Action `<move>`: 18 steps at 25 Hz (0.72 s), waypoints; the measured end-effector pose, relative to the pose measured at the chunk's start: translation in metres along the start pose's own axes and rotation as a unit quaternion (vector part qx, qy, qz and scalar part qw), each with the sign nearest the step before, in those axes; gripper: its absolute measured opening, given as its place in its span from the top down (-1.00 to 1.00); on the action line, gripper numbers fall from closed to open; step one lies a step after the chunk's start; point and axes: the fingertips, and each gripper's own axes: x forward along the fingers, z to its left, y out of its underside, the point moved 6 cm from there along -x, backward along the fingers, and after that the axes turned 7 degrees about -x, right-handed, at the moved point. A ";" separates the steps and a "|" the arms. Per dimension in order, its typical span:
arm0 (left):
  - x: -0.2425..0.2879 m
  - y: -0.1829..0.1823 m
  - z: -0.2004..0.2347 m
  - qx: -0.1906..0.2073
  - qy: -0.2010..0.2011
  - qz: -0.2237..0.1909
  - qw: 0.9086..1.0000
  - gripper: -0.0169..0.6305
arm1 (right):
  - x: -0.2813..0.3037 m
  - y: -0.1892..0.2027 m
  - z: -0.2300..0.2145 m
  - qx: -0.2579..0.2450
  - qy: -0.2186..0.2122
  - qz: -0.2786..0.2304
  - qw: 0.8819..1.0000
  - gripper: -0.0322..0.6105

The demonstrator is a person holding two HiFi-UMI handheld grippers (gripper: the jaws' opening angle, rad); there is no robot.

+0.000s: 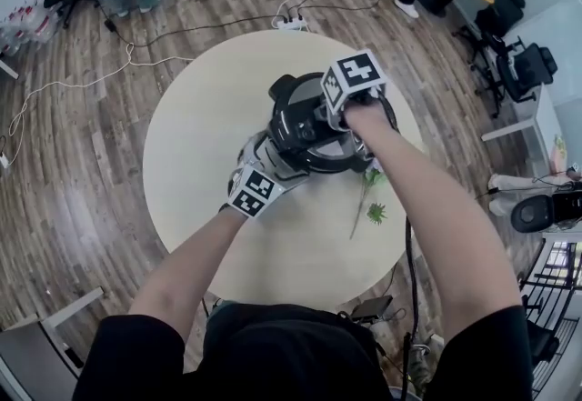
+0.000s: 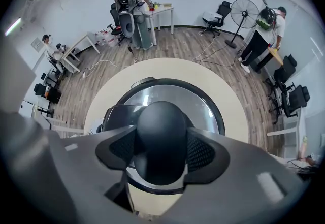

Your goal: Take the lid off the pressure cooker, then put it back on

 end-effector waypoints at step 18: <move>0.000 0.000 -0.004 0.000 0.005 0.002 1.000 -0.88 | 0.002 0.002 0.006 -0.129 -0.017 0.040 0.991 -0.04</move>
